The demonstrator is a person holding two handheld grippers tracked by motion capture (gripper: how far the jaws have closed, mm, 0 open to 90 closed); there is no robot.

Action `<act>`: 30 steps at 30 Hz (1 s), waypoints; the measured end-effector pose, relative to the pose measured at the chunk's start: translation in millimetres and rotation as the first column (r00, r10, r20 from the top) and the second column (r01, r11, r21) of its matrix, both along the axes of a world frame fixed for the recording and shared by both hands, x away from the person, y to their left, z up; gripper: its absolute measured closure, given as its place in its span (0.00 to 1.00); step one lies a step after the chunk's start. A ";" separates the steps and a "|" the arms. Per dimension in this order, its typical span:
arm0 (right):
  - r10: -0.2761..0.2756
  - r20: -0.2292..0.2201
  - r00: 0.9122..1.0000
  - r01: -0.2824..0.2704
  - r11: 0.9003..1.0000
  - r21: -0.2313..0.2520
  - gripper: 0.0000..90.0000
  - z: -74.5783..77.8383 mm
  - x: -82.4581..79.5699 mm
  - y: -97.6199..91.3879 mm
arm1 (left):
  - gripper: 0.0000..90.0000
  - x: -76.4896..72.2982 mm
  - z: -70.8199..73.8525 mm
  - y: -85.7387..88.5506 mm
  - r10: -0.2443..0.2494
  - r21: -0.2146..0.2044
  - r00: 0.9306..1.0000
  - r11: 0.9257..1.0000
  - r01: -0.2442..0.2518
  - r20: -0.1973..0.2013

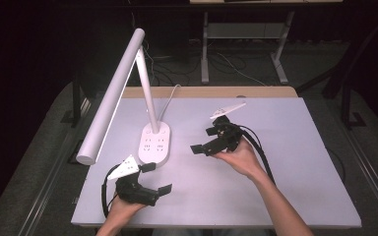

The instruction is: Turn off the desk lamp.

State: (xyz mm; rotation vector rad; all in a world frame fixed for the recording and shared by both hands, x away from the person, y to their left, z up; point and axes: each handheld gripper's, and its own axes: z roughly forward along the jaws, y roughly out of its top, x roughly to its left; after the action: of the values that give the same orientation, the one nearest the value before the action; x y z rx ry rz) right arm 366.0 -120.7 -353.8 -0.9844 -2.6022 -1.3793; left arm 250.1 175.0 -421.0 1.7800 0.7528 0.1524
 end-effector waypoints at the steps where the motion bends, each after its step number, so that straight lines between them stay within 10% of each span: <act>1: 0.003 0.001 1.000 -0.003 1.000 -0.001 0.01 -0.9 1.5 1.8 | 0.00 0.0 0.0 0.1 -0.002 0.003 1.000 1.000 0.002 0.001; 15: 0.020 -0.019 1.000 -0.020 1.000 0.015 0.07 -9.5 23.3 26.6 | 0.00 0.0 0.0 0.1 -0.013 0.001 1.000 1.000 0.013 0.004; 30: 0.060 -0.010 0.998 -0.060 0.998 0.028 0.50 -8.0 49.6 44.7 | 0.00 -0.8 0.5 1.9 -0.010 -0.012 1.000 1.000 0.011 0.003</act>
State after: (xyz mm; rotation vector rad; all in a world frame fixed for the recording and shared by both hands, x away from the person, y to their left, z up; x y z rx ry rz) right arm 415.6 -76.0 -361.9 -0.8998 -2.5749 -1.3890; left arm 249.3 177.0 -420.5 1.7720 0.7410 0.1429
